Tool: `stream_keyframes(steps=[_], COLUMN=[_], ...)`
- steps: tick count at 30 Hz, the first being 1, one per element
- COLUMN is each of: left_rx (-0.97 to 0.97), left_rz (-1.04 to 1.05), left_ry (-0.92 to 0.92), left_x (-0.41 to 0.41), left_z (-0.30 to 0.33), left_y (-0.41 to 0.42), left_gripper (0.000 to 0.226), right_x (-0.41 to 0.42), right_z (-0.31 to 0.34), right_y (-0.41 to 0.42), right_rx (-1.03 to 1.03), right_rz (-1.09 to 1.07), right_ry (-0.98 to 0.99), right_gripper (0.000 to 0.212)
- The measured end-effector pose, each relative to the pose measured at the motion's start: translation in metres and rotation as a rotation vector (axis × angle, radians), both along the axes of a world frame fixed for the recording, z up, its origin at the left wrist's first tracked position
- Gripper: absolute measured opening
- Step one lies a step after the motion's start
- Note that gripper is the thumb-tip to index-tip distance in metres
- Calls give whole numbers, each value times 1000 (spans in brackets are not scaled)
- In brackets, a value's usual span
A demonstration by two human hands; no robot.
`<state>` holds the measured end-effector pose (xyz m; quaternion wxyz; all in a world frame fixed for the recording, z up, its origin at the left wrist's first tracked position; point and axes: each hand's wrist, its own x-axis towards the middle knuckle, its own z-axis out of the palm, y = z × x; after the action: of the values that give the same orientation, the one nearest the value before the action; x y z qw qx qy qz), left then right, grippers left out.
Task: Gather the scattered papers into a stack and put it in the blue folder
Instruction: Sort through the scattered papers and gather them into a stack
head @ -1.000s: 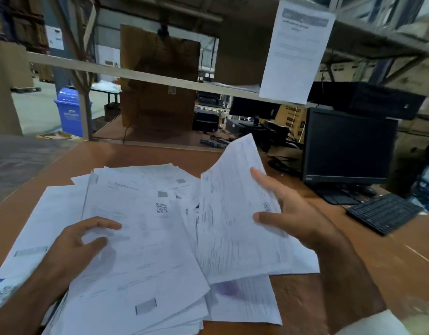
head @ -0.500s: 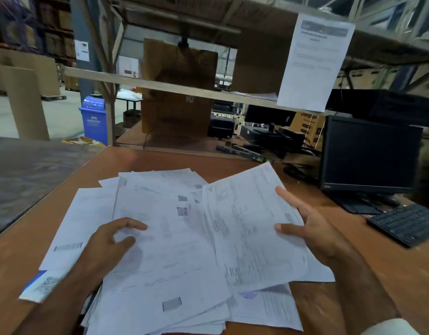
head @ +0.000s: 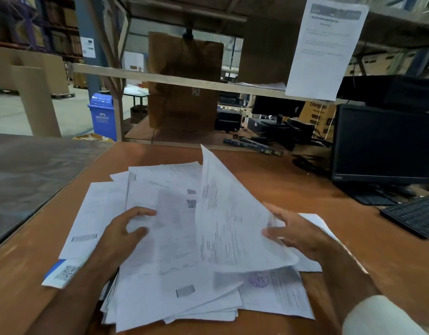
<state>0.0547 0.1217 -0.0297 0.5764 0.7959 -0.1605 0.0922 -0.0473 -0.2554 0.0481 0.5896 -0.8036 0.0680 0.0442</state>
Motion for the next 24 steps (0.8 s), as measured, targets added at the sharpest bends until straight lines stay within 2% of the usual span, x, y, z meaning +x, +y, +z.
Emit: stream_keyframes(steps=[1, 6, 8, 11, 13, 15, 19, 22, 24], left_rx=[-16, -33, -43, -91, -147, -209, -207, -67, -25], left_rz=[1, 23, 25, -2, -3, 6, -53, -36, -6], left_ry=[5, 8, 46, 86, 107, 145, 265, 196, 145], left_x=[-2, -5, -4, -7, -9, -10, -7, -3, -2], left_z=[1, 9, 10, 10, 13, 17, 14, 8, 4], left_y=[-1, -6, -6, -7, -10, -13, -10, -4, -2], left_gripper=[40, 36, 37, 61, 74, 65, 42, 37, 19], right_x=[3, 18, 23, 25, 26, 28, 33, 37, 39], right_z=[-11, -31, -29, -25, -29, -34, -37, -34, -34], right_y=[4, 26, 36, 53, 67, 83, 106, 114, 114], right_rx=[-79, -149, -123, -39, -152, -295, -432, -500, -554], right_rz=[15, 5, 18, -4, -40, -46, 42, 121, 149], right_ry=[48, 63, 47, 31, -20, -85, -179, -219, -249], right_gripper=[68, 68, 58, 44, 40, 44, 59, 62, 64])
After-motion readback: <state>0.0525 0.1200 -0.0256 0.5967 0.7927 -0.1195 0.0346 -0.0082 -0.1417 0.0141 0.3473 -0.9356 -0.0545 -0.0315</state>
